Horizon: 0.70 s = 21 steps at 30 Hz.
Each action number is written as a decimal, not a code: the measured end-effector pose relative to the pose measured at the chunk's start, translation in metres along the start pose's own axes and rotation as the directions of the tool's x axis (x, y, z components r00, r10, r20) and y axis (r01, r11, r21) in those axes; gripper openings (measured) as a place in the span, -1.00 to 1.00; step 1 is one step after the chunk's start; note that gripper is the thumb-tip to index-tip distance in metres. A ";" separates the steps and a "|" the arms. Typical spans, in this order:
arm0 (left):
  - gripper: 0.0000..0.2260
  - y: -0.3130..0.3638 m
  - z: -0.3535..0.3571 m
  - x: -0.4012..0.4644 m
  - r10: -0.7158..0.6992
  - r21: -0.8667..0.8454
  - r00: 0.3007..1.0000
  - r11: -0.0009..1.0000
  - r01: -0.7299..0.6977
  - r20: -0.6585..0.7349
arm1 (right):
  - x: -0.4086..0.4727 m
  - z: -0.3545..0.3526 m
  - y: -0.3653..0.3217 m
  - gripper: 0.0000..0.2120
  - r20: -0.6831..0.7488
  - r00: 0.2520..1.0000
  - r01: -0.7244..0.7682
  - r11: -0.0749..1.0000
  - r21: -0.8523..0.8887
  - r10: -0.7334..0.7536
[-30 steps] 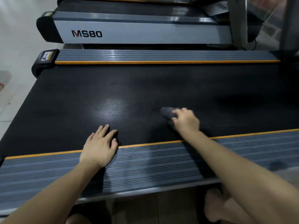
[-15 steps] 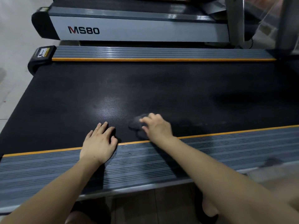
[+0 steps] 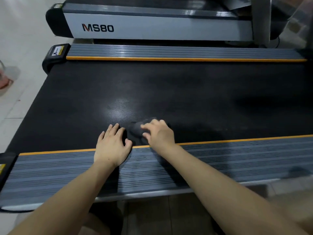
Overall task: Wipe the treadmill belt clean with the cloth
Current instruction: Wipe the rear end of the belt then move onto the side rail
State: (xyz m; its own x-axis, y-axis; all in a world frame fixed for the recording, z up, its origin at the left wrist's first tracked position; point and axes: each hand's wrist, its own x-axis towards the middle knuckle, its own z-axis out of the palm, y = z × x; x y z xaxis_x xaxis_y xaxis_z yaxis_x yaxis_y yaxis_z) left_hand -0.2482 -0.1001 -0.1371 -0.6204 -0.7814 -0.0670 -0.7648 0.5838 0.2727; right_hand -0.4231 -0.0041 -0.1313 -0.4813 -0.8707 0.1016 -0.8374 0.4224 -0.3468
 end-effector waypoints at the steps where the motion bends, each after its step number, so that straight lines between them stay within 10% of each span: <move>1: -0.52 0.001 0.000 -0.001 -0.013 -0.002 1.000 1.000 0.013 -0.006 | 0.000 -0.002 -0.001 -0.74 0.034 0.997 0.075 0.997 0.020 -0.075; 4: -0.52 0.001 0.000 -0.002 -0.020 0.000 1.000 1.000 0.020 -0.001 | 0.007 -0.012 0.031 -0.74 0.053 0.985 0.169 0.985 -0.043 -0.167; 11: -0.49 0.002 -0.001 0.000 -0.009 -0.006 1.000 1.000 0.010 0.013 | 0.044 -0.018 0.064 -0.72 -0.029 0.992 -0.125 0.992 -0.013 0.124; 16: -0.45 0.002 -0.003 -0.001 -0.022 -0.013 0.999 1.000 0.023 0.028 | 0.006 -0.019 0.058 -0.71 0.067 0.959 0.267 0.956 0.120 -0.276; 21: -0.47 0.001 -0.003 -0.001 -0.012 -0.017 0.997 1.000 0.013 0.073 | 0.006 -0.020 0.048 -0.72 0.099 0.943 0.309 0.946 0.097 -0.318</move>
State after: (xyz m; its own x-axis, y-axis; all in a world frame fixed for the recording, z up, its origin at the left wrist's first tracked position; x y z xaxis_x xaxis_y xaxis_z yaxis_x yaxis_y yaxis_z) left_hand -0.2482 -0.0995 -0.1334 -0.6222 -0.7702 -0.1401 -0.7698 0.5695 0.2881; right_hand -0.4713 0.0164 -0.1293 -0.1616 -0.9803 0.1137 -0.9159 0.1060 -0.3872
